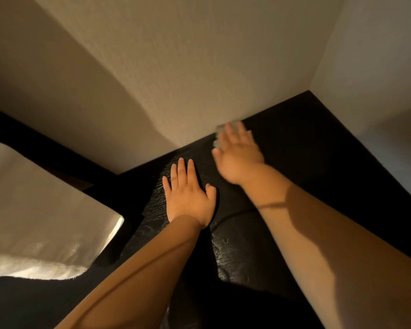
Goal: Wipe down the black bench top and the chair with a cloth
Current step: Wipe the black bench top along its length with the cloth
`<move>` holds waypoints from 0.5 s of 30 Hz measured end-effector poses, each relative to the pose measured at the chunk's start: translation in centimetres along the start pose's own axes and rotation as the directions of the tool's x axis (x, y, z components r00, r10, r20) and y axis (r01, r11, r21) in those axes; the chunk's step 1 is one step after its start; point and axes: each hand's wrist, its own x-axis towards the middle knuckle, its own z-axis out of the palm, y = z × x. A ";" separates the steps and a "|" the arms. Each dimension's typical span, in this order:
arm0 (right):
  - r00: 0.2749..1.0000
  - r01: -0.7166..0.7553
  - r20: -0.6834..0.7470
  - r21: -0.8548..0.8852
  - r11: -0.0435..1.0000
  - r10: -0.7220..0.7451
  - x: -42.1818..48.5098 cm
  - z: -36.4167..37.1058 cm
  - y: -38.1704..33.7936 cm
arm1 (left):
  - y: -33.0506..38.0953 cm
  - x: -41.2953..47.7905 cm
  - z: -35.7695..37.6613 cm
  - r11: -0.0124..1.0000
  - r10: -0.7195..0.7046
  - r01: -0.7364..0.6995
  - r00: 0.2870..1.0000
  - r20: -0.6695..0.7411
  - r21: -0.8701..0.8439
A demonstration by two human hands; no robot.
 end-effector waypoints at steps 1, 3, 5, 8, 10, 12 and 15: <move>0.995 0.091 0.032 0.034 0.995 -0.092 -0.4 0.6 -1.6 | -0.1 0.0 0.1 1.000 0.005 -0.005 1.000 0.006 -0.001; 0.970 0.217 0.095 0.076 0.973 -0.224 -1.0 1.4 -3.7 | -0.2 -0.1 0.3 1.000 0.013 -0.013 1.000 0.016 -0.008; 0.956 0.250 0.134 0.099 0.963 -0.262 -0.7 1.3 -3.2 | -0.2 -0.1 0.3 1.000 0.016 -0.016 1.000 0.013 -0.013; 0.980 0.179 0.088 0.021 0.984 -0.180 0.1 0.0 1.2 | -0.1 0.0 0.0 1.000 0.004 -0.005 1.000 -0.003 -0.011; 0.996 0.081 0.025 -0.029 0.996 -0.080 0.3 -1.0 5.5 | 0.0 0.0 0.0 1.000 0.002 -0.002 1.000 -0.001 -0.023; 1.000 -0.014 -0.027 -0.036 0.999 0.013 0.0 -1.6 8.8 | -0.1 -0.1 0.0 1.000 0.002 -0.002 1.000 -0.002 -0.022; 0.997 -0.055 -0.057 -0.064 0.996 0.051 -0.7 -1.2 8.2 | -0.1 -0.1 0.0 1.000 0.001 -0.001 1.000 -0.006 -0.014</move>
